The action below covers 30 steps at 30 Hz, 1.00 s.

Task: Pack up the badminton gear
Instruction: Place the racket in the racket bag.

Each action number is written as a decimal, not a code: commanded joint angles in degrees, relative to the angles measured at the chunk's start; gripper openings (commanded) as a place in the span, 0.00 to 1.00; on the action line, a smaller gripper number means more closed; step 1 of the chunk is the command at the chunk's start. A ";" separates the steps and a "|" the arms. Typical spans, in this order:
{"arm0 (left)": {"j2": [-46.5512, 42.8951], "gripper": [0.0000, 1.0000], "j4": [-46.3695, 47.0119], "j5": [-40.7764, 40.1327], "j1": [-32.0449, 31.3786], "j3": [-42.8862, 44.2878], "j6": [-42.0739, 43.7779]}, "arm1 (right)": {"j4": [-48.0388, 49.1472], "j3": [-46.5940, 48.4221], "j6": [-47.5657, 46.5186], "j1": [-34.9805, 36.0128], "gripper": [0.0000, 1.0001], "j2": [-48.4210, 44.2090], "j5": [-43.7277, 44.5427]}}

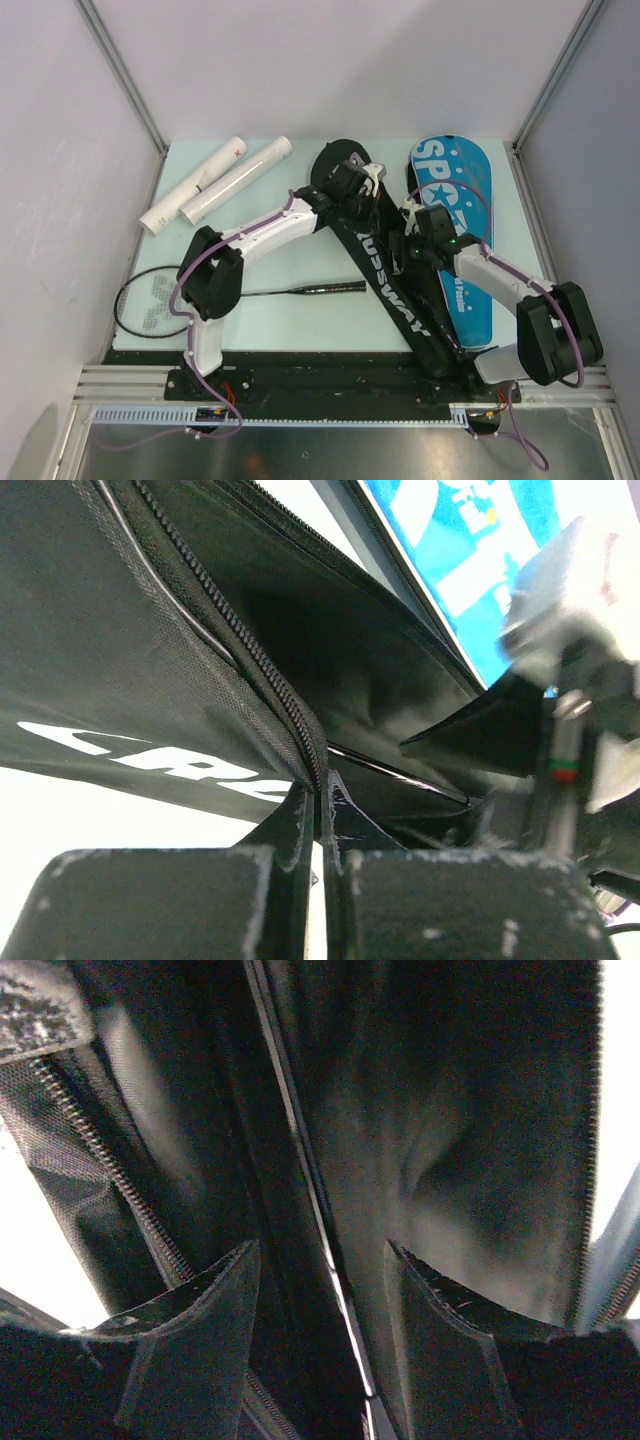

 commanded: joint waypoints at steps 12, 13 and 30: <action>-4.21 0.00 5.44 3.61 0.00 -2.43 -0.85 | 18.82 0.19 -1.78 7.43 0.00 -2.50 12.70; -4.03 0.00 5.61 3.87 0.00 -2.61 -1.03 | 19.08 0.72 -0.73 7.70 0.00 -3.91 15.71; -6.23 0.00 7.02 10.11 3.77 -5.86 -2.71 | 25.62 5.11 -6.25 15.00 0.00 3.29 38.24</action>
